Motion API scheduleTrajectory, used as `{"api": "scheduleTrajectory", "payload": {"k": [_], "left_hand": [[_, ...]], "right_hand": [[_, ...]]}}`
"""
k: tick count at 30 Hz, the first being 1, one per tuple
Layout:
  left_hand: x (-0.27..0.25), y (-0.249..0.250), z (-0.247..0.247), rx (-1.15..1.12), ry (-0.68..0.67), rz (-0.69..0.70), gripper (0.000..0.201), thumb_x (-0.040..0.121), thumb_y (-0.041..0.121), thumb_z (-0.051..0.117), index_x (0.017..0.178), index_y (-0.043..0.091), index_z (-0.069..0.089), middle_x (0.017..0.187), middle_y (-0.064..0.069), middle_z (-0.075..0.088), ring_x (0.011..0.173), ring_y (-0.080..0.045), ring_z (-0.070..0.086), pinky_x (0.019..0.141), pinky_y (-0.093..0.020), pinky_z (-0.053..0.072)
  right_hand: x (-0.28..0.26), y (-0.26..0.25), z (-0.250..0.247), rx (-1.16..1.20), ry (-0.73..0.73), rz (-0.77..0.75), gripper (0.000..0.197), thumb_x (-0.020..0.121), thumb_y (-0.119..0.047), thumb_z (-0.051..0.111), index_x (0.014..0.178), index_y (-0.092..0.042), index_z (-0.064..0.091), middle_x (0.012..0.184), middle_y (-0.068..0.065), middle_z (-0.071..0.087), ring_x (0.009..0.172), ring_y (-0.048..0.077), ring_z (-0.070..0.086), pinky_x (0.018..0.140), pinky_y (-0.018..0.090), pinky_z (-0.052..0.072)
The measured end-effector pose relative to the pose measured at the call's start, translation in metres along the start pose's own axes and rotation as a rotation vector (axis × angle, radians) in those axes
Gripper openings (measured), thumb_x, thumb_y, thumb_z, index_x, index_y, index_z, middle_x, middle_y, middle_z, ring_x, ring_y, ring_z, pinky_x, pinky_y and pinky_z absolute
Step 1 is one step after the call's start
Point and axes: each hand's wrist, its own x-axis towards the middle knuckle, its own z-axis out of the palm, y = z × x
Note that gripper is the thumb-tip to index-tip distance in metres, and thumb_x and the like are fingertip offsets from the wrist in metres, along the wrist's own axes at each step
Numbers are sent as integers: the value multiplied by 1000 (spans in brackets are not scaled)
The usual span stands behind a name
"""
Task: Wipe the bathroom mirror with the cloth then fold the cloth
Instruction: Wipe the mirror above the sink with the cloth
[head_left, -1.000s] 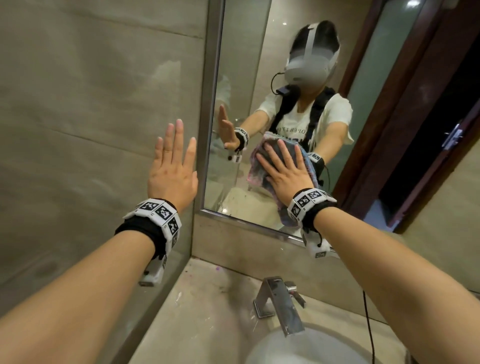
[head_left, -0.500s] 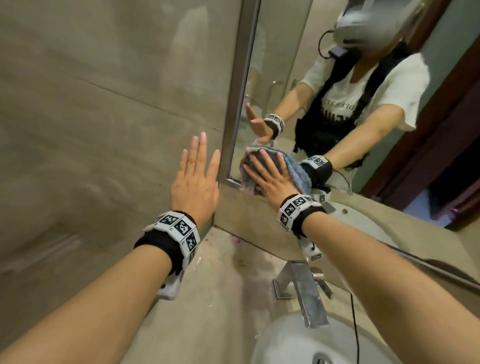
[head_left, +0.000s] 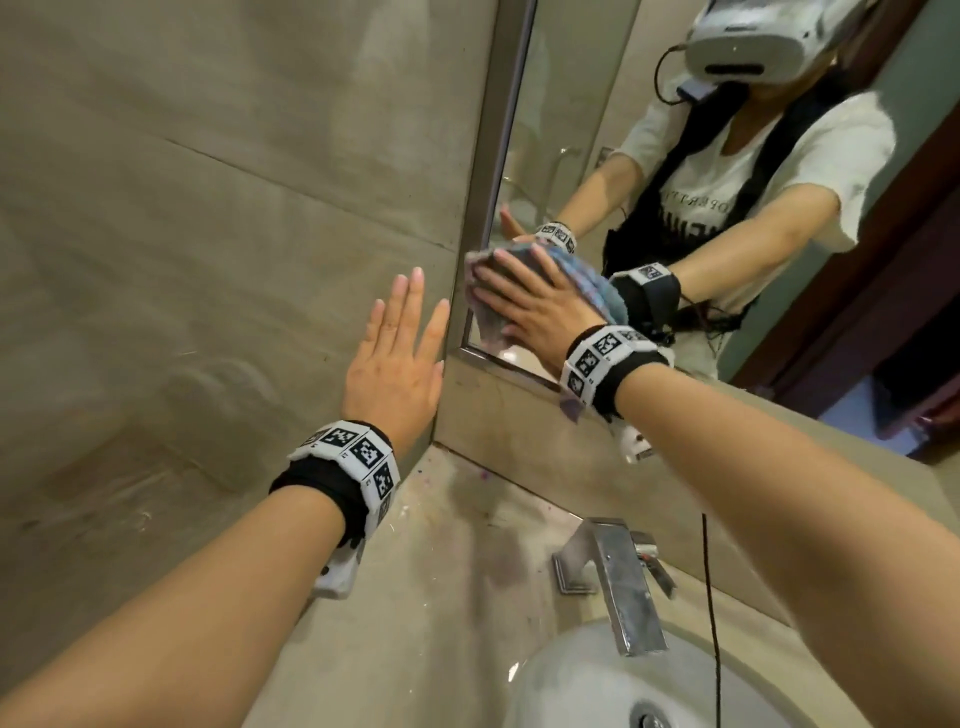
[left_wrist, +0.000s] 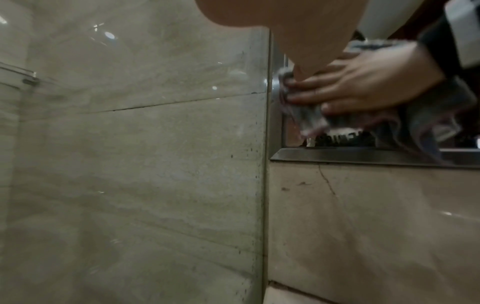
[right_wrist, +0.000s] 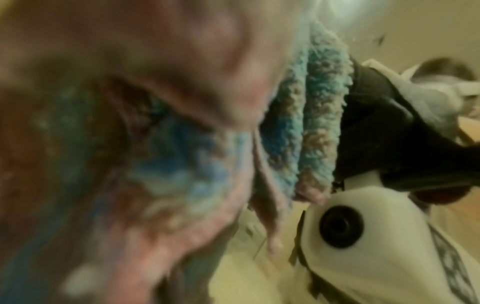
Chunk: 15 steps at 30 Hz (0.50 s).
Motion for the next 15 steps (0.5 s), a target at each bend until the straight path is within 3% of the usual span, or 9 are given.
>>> {"api": "scheduleTrajectory", "payload": {"k": [1, 5, 11, 15], "left_hand": [[-1, -1, 0, 7, -7, 8, 63, 84, 23, 55, 140, 9, 30, 151, -23, 25, 140, -34, 25, 115, -37, 3], [-9, -4, 2, 26, -27, 9, 57, 85, 26, 36, 139, 10, 30, 150, -22, 27, 140, -32, 27, 116, -35, 0], [-14, -6, 4, 108, -47, 30, 60, 88, 27, 41, 142, 10, 22, 153, -20, 22, 142, -29, 22, 115, -37, -1], [-13, -4, 5, 105, -42, 10, 61, 87, 26, 45, 142, 9, 23, 153, -19, 22, 142, -29, 22, 115, -36, -3]], "right_hand": [[2, 9, -10, -30, 57, 43, 61, 96, -48, 18, 139, -13, 43, 145, 11, 44, 144, 28, 15, 113, 40, -16], [4, 23, -43, -76, 107, 194, 59, 94, -41, 29, 146, -15, 31, 153, 9, 30, 142, 34, 25, 110, 44, -11], [13, -5, -29, -121, 41, 381, 62, 94, -40, 30, 149, -14, 19, 157, 7, 19, 145, 33, 16, 112, 48, -12], [15, -30, -8, -179, -42, 406, 64, 91, -45, 26, 145, -12, 31, 153, 6, 32, 141, 29, 31, 112, 47, -17]]}}
